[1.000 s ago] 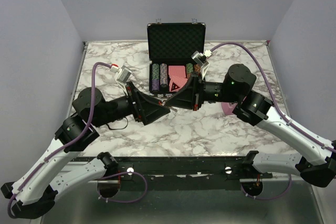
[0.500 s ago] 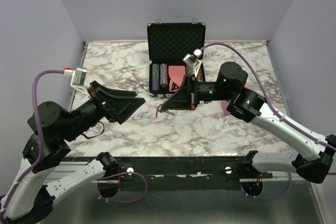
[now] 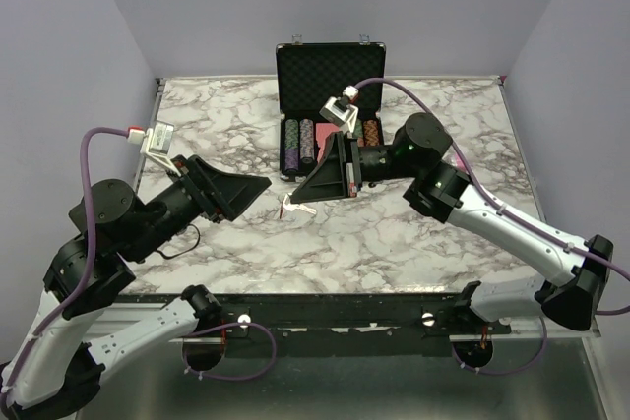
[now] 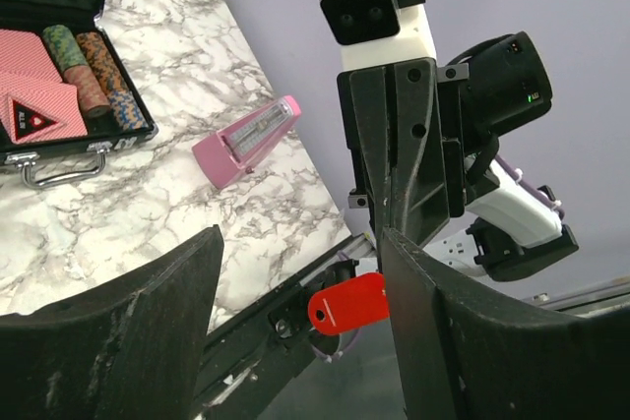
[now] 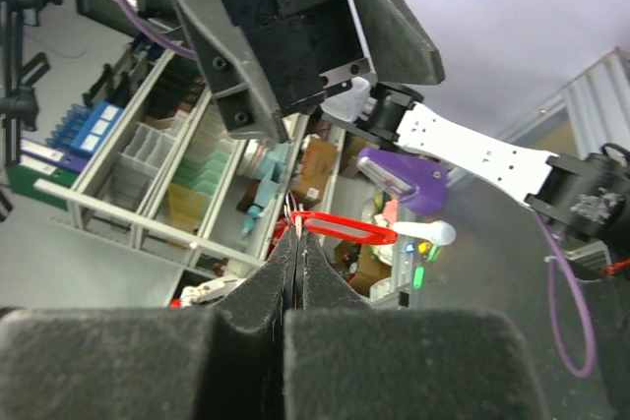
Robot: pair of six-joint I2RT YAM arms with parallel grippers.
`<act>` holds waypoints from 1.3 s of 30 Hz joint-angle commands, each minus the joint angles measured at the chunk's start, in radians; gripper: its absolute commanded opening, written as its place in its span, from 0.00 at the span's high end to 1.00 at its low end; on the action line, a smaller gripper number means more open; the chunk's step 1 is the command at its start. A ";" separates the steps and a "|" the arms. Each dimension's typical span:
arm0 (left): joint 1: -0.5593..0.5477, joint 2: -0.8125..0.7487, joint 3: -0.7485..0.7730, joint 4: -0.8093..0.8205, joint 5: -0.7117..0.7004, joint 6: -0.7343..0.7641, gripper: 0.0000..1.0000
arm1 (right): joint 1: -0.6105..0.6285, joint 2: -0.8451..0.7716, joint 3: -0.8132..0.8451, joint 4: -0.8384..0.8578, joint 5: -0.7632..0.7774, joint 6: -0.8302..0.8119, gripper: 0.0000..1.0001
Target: Remove the keys from the keyring
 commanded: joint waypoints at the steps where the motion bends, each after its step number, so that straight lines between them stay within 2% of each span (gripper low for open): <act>1: 0.001 0.002 0.041 -0.044 -0.026 -0.023 0.30 | 0.004 0.023 -0.028 0.197 -0.070 0.135 0.99; 6: 0.001 -0.006 0.042 -0.035 -0.001 -0.007 0.35 | 0.006 0.035 -0.016 0.198 -0.073 0.124 0.99; 14: 0.002 -0.016 0.011 0.046 0.109 0.049 0.37 | 0.004 0.049 0.000 0.182 -0.071 0.107 0.99; 18: 0.001 -0.016 -0.002 0.095 0.176 0.074 0.37 | 0.004 0.049 0.016 0.120 -0.061 0.066 0.99; 27: 0.001 0.017 0.007 0.082 0.261 0.126 0.48 | 0.004 0.049 0.046 0.037 -0.051 0.006 0.99; 39: 0.001 0.047 0.004 0.080 0.292 0.137 0.62 | 0.006 0.041 0.075 -0.058 -0.041 -0.055 0.99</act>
